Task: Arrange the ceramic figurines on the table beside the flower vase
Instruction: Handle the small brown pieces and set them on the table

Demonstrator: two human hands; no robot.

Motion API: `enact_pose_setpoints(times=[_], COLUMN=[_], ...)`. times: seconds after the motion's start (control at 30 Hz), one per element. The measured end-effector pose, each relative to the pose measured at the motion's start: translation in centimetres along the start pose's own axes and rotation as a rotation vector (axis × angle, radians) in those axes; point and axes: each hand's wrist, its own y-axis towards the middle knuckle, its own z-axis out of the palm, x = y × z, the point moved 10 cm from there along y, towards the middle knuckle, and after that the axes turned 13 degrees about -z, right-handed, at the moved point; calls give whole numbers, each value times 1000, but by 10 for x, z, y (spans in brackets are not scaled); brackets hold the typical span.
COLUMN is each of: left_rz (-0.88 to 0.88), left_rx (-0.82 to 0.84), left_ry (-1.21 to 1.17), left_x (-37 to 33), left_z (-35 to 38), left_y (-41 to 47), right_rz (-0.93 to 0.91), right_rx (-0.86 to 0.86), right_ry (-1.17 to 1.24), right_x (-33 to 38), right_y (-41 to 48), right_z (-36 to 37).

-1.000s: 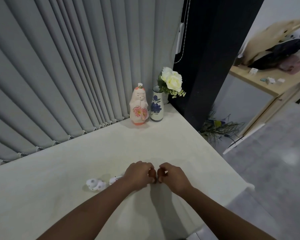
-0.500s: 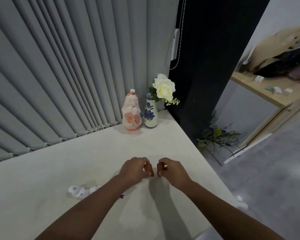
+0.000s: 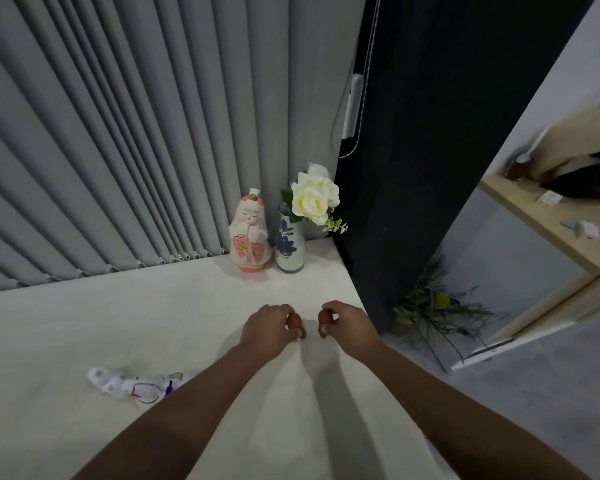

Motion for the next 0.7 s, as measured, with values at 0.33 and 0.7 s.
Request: enact_pose_setpoints(times=[0.33, 0.7], left_rz=[-139, -188], left_rx=[-72, -141], left_ry=[-34, -96], left_x=[-9, -21], left_z=[-3, 6], left_y=[29, 66], right_rz=[-80, -122], right_rx=[111, 181], right_ry=[-67, -102], right_x=[0, -14], right_y=[47, 94], right_z=[-12, -14])
